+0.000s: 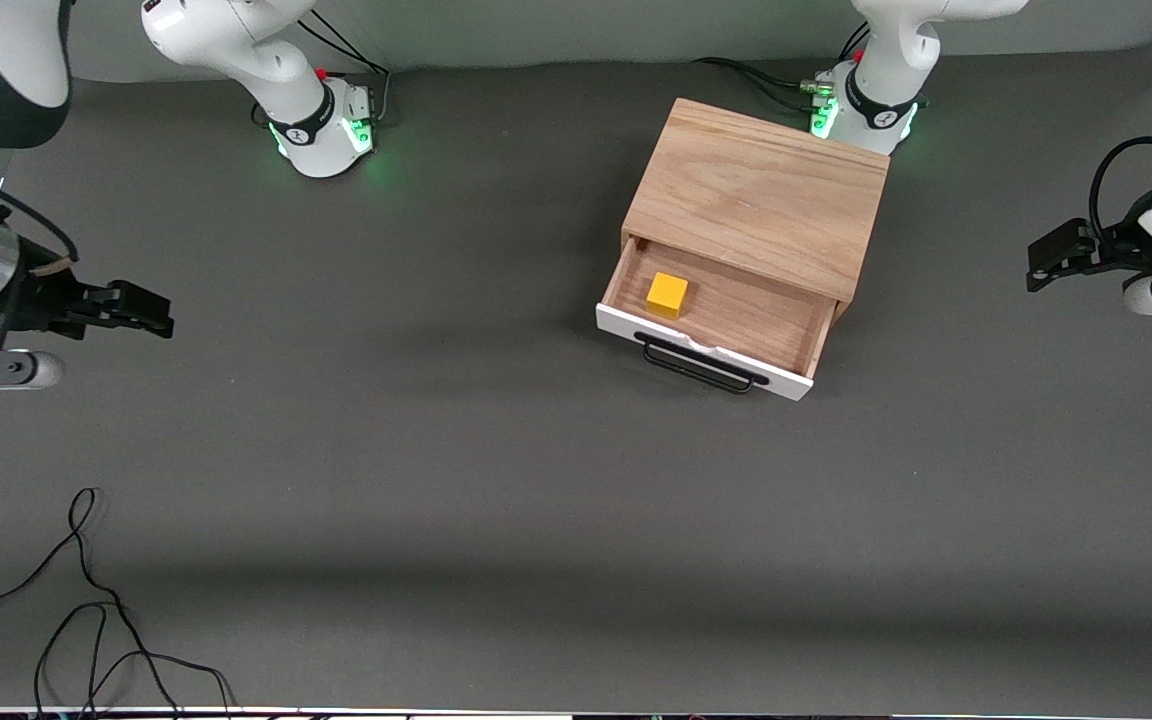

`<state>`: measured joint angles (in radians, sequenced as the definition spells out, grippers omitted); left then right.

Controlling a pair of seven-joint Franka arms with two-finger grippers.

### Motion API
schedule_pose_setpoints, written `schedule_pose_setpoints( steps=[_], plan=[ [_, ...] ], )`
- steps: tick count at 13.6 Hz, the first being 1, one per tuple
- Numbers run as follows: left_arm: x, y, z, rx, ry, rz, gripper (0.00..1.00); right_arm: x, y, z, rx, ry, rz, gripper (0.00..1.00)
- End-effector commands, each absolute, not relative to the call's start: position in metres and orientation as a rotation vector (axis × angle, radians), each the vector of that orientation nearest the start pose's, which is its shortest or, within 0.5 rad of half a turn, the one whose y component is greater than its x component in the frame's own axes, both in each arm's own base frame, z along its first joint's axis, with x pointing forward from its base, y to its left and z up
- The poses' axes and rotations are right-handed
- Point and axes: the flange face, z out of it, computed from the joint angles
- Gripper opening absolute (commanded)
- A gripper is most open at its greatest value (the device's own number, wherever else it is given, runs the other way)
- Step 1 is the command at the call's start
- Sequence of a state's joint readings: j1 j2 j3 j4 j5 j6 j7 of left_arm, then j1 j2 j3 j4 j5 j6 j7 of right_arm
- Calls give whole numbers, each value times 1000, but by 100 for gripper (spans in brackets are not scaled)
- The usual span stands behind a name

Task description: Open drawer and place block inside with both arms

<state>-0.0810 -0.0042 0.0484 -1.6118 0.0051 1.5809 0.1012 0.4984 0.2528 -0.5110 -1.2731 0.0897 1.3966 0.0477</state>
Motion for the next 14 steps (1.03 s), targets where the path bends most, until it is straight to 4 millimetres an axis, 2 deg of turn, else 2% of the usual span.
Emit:
schedule_pose_setpoints(
  steps=[1, 3, 6, 9, 12, 14],
  plan=[
    [552, -18, 614, -3118, 218, 30, 100, 600, 17, 620, -3100, 99, 150, 100],
    [552, -18, 614, -3118, 218, 27, 100, 597, 8, 620, -3081, 104, 156, 100],
    [552, -18, 614, -3118, 218, 27, 100, 594, -18, 621, -3051, 127, 154, 100],
    [552, -18, 613, -3118, 218, 30, 100, 582, -22, 614, -3047, 138, 147, 100],
    [552, -18, 613, -3118, 218, 30, 100, 561, -29, 609, -3040, 156, 74, 100],
    [555, -18, 611, -3118, 216, 34, 100, 551, -25, 607, -3095, 110, 91, 100]
  ],
)
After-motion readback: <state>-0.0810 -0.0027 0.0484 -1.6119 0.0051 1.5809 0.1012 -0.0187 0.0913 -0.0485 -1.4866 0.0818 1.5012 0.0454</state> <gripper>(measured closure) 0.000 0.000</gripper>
